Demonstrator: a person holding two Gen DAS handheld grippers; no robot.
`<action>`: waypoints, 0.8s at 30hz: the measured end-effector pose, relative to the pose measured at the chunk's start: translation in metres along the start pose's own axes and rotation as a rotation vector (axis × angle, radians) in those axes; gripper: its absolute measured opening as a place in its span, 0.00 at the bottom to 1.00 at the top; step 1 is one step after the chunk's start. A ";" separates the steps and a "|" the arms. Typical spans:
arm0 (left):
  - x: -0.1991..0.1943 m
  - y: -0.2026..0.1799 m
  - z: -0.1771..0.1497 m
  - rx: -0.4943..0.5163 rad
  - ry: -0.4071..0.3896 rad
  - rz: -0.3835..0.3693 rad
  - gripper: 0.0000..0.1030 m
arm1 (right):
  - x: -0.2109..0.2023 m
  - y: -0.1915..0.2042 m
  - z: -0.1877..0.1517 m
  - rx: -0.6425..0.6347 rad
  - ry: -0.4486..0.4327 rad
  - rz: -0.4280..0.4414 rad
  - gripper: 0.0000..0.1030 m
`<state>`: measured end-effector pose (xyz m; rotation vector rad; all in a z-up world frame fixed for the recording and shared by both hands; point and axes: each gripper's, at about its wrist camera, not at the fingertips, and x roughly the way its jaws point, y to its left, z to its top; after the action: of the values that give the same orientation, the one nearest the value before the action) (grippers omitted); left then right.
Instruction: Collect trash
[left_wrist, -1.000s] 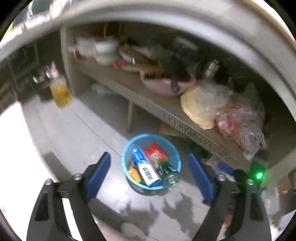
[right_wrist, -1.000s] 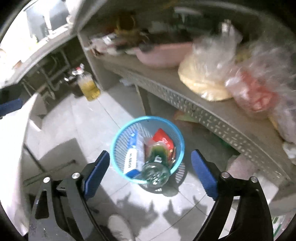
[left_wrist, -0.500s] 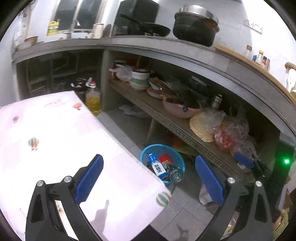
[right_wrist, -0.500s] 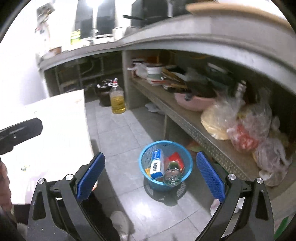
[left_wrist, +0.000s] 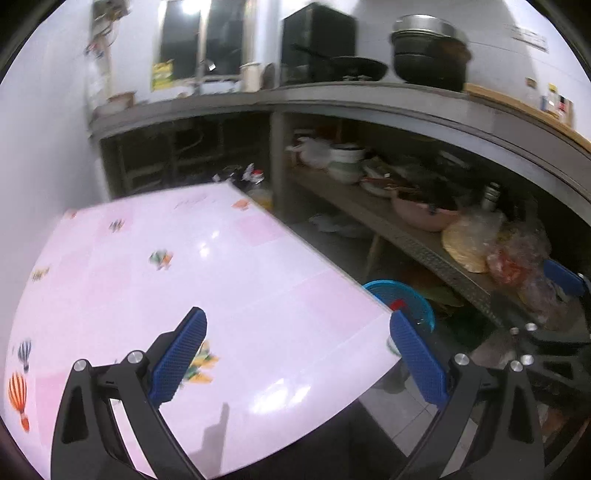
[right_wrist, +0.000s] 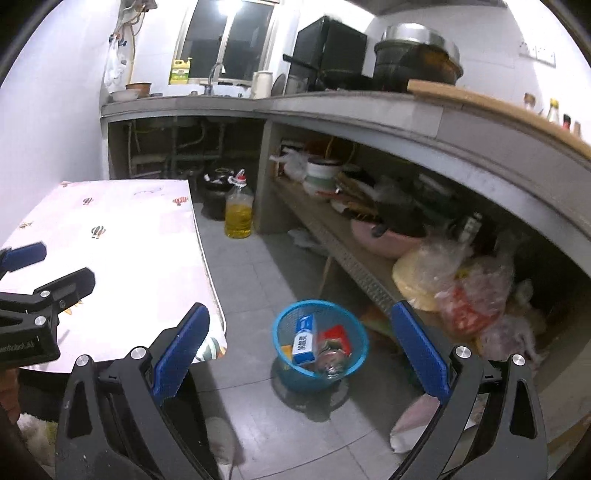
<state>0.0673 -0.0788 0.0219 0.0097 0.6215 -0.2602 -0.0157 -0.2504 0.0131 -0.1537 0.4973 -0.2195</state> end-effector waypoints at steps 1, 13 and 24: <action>-0.001 0.005 -0.001 -0.027 0.009 0.005 0.95 | -0.001 0.000 0.000 0.000 -0.003 -0.001 0.92; -0.002 0.012 -0.014 -0.117 0.120 0.123 0.95 | 0.011 -0.003 -0.019 0.069 0.189 0.020 0.92; 0.009 -0.003 -0.017 -0.065 0.181 0.116 0.95 | 0.011 -0.027 -0.033 0.126 0.241 -0.038 0.92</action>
<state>0.0639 -0.0828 0.0030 0.0064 0.8063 -0.1269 -0.0274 -0.2821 -0.0151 -0.0126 0.7187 -0.3074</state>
